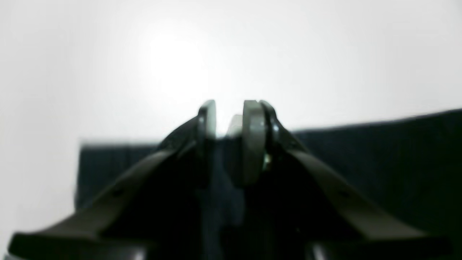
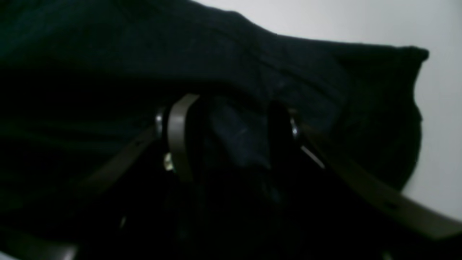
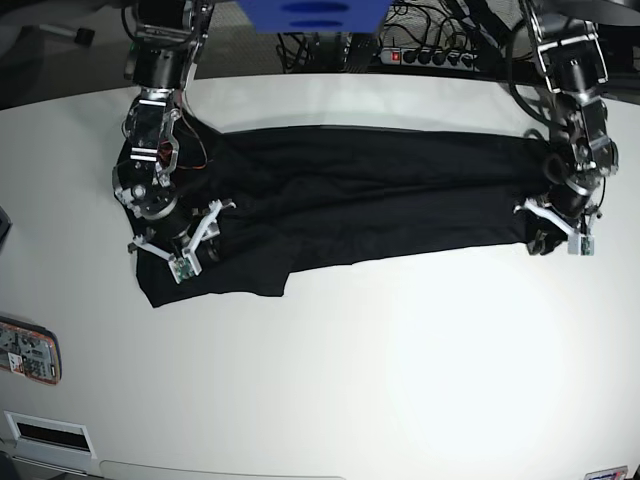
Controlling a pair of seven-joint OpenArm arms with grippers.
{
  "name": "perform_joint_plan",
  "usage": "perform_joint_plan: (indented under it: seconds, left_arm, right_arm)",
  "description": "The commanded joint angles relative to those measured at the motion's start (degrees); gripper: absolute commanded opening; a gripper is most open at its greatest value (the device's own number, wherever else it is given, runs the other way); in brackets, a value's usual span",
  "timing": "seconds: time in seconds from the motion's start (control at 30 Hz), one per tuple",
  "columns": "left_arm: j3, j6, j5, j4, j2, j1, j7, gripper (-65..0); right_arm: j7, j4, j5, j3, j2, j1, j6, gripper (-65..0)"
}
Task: Fold the T-shirt properly
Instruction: 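Grasp the folded strip's ends with both grippers and pull them apart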
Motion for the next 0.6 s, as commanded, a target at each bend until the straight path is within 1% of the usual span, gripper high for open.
perform_joint_plan:
  seconds: [0.0,0.1,0.2,0.37,0.43,0.57]
  left_arm:
    - [0.94,2.28,4.19,-2.16,-1.08,-0.98,7.11,-51.5]
    - [1.38,2.28,4.19,-1.99,-1.96,-2.65,7.11,-51.5]
    - [1.38,2.28,4.19,2.94,-1.96,-2.39,7.20,-50.7]
    - [0.59,2.36,3.75,12.87,-1.79,2.80,7.20,-50.7]
    - [-2.04,2.36,3.75,16.56,-1.70,5.08,7.20,-50.6]
    - [-8.81,2.36,3.67,21.75,-1.61,7.11,7.29,-50.6]
  right_arm:
    - [-4.53,-0.87,-2.94,-0.75,-0.36,0.88,0.51,-36.6]
    - [-4.53,0.27,-2.94,-1.02,-0.62,1.67,0.51,-36.6]
    - [-4.53,4.49,-2.94,-2.78,-0.62,1.67,0.51,-36.6]
    - [-4.53,13.46,-2.94,-5.50,-0.62,0.97,0.51,-36.5]
    - [-4.53,17.50,-2.94,-6.56,-0.62,-0.18,0.51,-36.4]
    - [-4.53,24.80,-2.94,-10.34,-0.71,-0.79,0.51,-36.4]
